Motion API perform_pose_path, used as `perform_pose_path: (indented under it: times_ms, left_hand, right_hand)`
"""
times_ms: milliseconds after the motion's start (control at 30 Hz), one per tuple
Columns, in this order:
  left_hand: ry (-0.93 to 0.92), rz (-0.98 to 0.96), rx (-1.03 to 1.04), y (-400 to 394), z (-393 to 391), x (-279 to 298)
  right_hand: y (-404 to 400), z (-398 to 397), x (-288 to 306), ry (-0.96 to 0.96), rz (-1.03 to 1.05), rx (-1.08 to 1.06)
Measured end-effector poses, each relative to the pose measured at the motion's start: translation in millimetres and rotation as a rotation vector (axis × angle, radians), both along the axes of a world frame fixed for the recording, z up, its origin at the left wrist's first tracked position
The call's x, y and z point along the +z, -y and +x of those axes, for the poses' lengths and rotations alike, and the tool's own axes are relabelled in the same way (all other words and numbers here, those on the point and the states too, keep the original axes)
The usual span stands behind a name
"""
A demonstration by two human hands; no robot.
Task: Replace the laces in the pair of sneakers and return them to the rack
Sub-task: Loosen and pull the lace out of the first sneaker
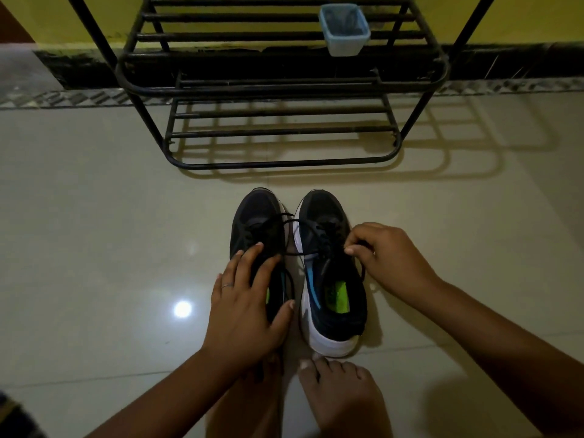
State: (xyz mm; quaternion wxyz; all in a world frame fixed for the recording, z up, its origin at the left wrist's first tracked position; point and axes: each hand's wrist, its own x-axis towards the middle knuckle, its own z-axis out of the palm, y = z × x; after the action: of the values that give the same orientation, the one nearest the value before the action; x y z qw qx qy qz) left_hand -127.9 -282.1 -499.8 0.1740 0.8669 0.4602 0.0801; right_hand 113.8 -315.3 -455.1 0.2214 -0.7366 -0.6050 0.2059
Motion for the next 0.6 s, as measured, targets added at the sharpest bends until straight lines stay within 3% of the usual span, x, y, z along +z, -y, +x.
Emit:
perform_pose_path:
  times_ms: [133, 267, 367, 500, 533, 600]
  left_hand:
    - [0.001, 0.004, 0.027, 1.6, 1.5, -1.0]
    - [-0.070, 0.159, -0.008, 4.5, 6.3, 3.6]
    - [-0.073, 0.309, -0.253, 8.8, 18.8, 14.0]
    - [-0.177, 0.334, -0.631, 9.5, 30.2, 5.6]
    - [-0.213, 0.310, -0.655, 8.0, 29.3, 3.2]
    - [-0.258, 0.272, -0.650, 6.1, 26.7, 2.0]
  right_hand:
    - [4.6, 10.2, 5.4, -0.093, 0.060, -0.044]
    - [6.2, 3.8, 5.7, -0.176, -0.001, -0.041]
    - [3.4, -2.3, 5.8, -0.365, -0.049, -0.126]
    - [0.2, 3.5, 9.2, -0.586, -0.081, -0.361]
    - [0.0, 7.1, 8.5, -0.572, -0.059, -0.412]
    - [0.8, 17.1, 7.8, -0.342, -0.032, -0.433]
